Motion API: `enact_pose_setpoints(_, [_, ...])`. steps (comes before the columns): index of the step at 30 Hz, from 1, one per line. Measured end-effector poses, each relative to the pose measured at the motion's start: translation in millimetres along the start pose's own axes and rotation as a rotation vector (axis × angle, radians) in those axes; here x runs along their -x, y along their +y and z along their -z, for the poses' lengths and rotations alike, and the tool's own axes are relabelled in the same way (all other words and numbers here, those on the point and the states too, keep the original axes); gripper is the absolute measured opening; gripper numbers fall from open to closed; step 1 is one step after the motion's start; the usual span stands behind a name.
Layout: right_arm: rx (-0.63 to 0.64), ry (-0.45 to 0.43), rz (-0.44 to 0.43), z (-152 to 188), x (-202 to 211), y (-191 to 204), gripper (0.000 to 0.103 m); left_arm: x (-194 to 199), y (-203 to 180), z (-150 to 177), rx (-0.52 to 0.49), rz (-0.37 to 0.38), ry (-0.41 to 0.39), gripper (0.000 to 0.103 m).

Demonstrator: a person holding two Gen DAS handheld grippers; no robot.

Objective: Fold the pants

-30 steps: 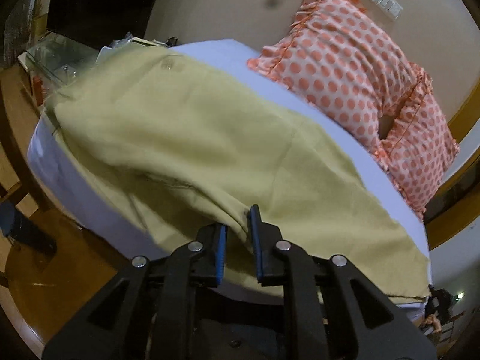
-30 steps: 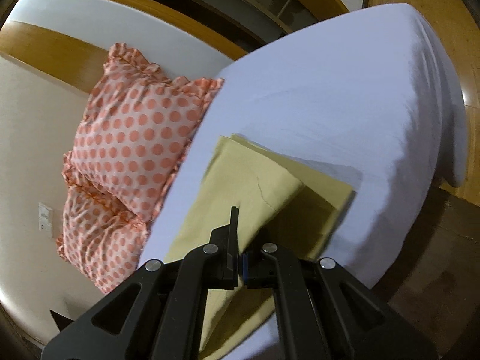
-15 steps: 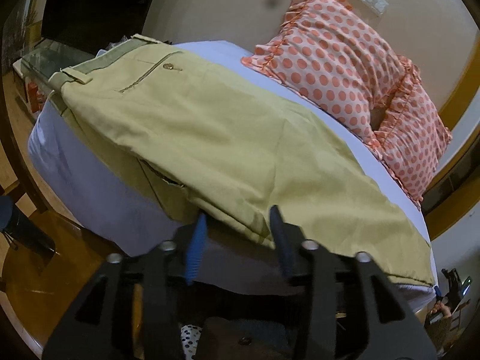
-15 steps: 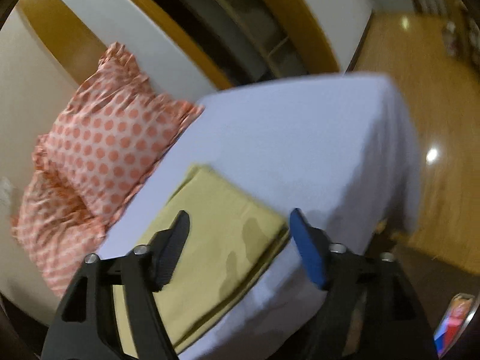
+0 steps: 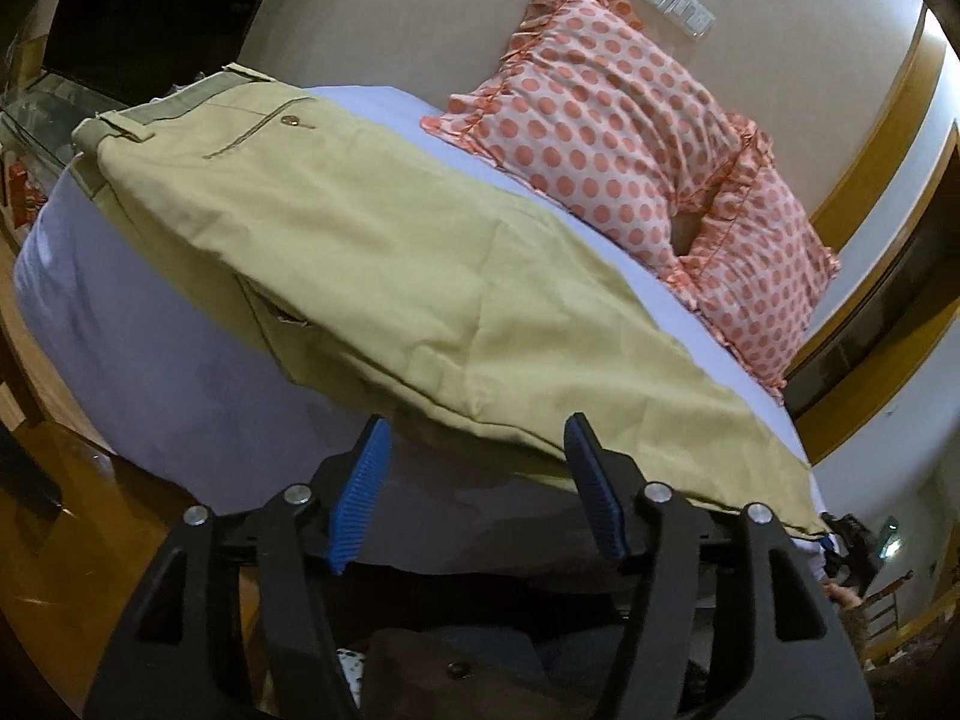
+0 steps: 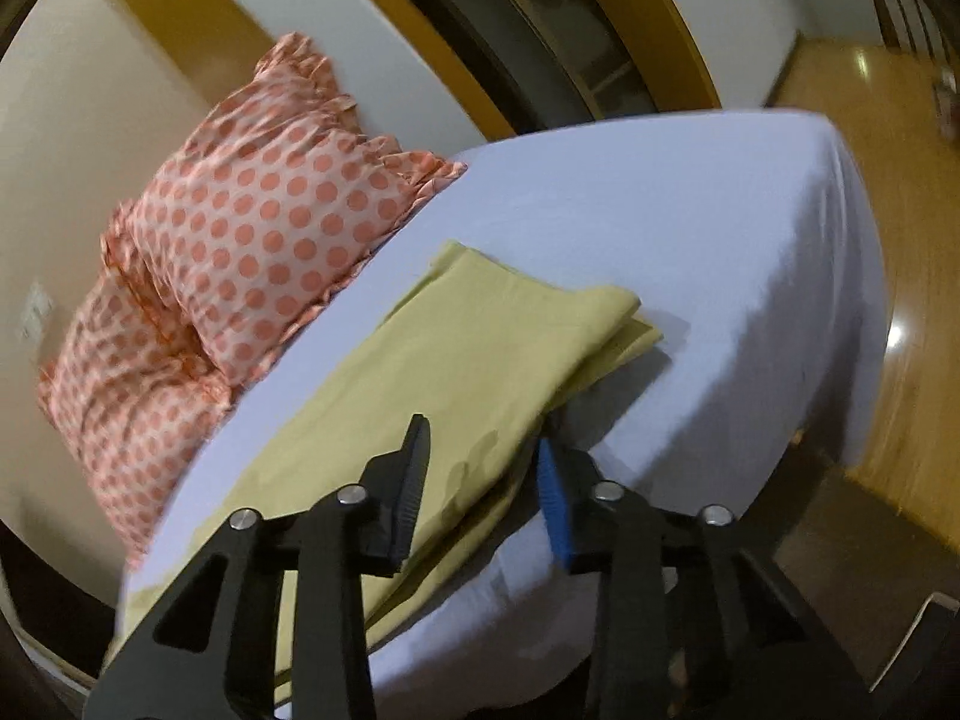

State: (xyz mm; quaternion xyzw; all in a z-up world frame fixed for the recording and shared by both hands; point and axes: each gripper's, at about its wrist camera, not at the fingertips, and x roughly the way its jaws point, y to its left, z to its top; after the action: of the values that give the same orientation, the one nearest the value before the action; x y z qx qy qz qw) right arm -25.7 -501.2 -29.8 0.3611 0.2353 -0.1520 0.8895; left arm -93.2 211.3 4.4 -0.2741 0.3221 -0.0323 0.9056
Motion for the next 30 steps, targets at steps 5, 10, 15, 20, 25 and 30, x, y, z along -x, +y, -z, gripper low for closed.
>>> enact_pose_setpoints(5, [0.074, -0.056, -0.079, -11.2, -9.0, 37.4, 0.004, 7.3, 8.4, -0.2, 0.026, 0.002, -0.033, 0.074])
enact_pose_setpoints(10, [0.257, -0.009, -0.39, 7.8, 1.0, 153.7, 0.004, 16.8, 20.7, 1.4, 0.079, 0.004, -0.076, 0.082])
enact_pose_setpoints(15, [0.594, 0.327, -0.719, 122.6, -3.1, 291.1, 0.004, 12.6, 16.3, 3.2, 0.06, 0.009, -0.068, 0.088])
enact_pose_setpoints(20, [0.831, 0.59, -0.707, 213.1, -6.9, 323.8, 0.064, 3.5, 7.6, 1.8, 0.018, 0.041, -0.059, 0.093])
enact_pose_setpoints(25, [0.787, 0.452, -0.721, 194.1, 15.9, 309.3, 0.088, -18.4, -1.2, -1.1, -0.043, -0.004, -0.02, 0.094])
enact_pose_setpoints(30, [0.72, 0.427, -0.69, 177.6, 10.4, 305.1, 0.092, -32.1, -4.2, -12.5, -0.043, -0.035, -0.022, 0.094])
